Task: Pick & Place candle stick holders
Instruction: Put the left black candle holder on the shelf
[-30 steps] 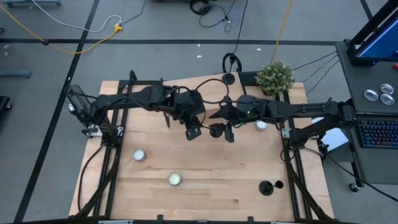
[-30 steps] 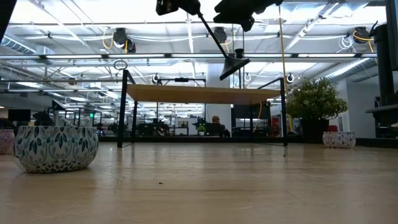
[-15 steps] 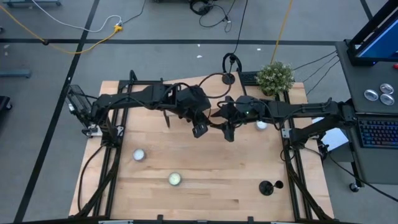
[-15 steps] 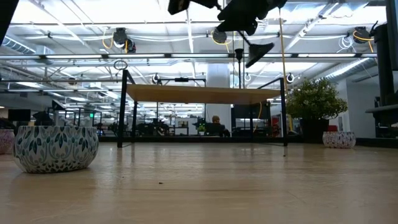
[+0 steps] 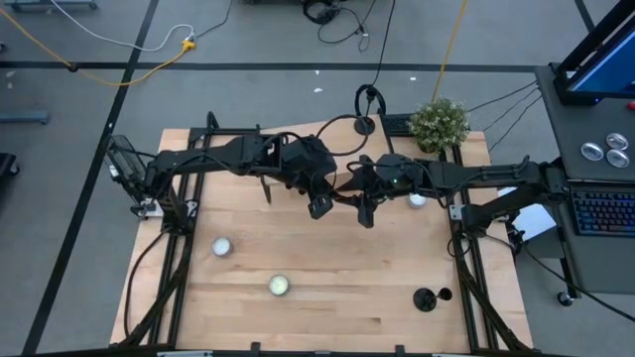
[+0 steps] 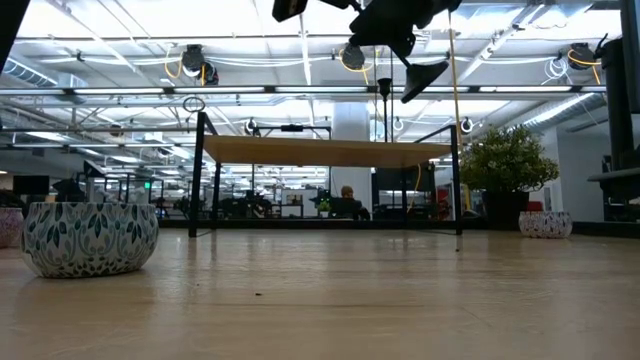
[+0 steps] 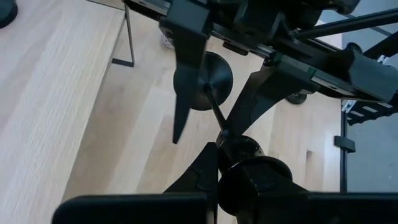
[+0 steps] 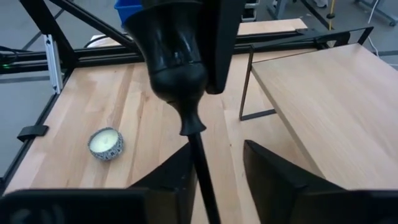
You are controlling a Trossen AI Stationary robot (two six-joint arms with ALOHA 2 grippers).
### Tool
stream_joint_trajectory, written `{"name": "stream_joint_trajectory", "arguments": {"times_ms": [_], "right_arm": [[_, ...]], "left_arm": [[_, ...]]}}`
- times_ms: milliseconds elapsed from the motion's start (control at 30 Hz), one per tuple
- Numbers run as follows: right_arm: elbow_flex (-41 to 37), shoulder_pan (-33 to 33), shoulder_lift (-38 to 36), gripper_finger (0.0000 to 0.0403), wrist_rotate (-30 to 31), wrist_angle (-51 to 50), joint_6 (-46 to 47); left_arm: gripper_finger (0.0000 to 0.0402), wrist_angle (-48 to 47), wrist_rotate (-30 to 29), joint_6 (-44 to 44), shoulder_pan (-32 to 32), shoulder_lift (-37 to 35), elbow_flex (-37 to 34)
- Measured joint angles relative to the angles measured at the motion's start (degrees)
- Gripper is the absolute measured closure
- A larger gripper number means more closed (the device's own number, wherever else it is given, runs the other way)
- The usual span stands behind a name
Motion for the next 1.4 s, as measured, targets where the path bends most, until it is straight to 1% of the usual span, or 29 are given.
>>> {"name": "stream_joint_trajectory", "arguments": {"times_ms": [200, 433, 533, 700, 767, 867, 967, 1133, 1267, 1400], "right_arm": [[0.0, 0.0, 0.0, 0.0334, 0.0, 0.3, 0.0], [0.0, 0.1, 0.0, 0.0387, -1.1, 0.4, -1.4], [-0.1, 0.1, 0.0, 0.0395, -2.8, 0.5, -2.3], [-0.1, 1.1, 0.0, 0.0396, -2.5, 0.7, -2.1], [-0.1, 1.1, 0.0, 0.0399, -2.4, 0.7, -1.5], [-0.1, 1.1, 0.0, 0.0401, -2.1, 0.6, -0.2], [-0.1, 1.1, 0.0, 0.0401, -1.0, 0.3, 0.1], [-0.1, 1.1, 0.0, 0.0401, -0.9, 0.2, 0.2], [-0.1, 1.1, -0.1, 0.0401, -0.7, 0.2, 0.2], [-0.1, 1.1, -0.1, 0.0401, 0.9, 0.2, 0.5]], "left_arm": [[0.0385, -0.6, -2.0, -0.6, -0.6, 0.0, 0.0], [0.0385, -0.9, -1.5, -1.3, -0.8, 0.0, 0.0], [0.0385, -0.9, -1.1, -1.3, -0.9, 0.0, 0.0], [0.0380, -0.4, -1.6, -1.0, -1.0, 0.0, 0.0], [0.0361, -0.2, -2.7, -0.8, -1.0, 0.0, 0.0], [0.0318, -0.2, -4.3, -0.8, -0.9, 0.0, 0.0], [0.0277, -0.2, -4.4, -0.6, -0.6, -0.1, 0.0], [0.0215, -0.3, -4.7, 0.2, -0.4, -0.5, -0.1], [0.0174, -0.5, -4.3, 0.3, 0.0, -1.3, -0.1], [0.0146, -0.7, -3.7, 0.2, 0.3, -2.8, -0.1]]}}
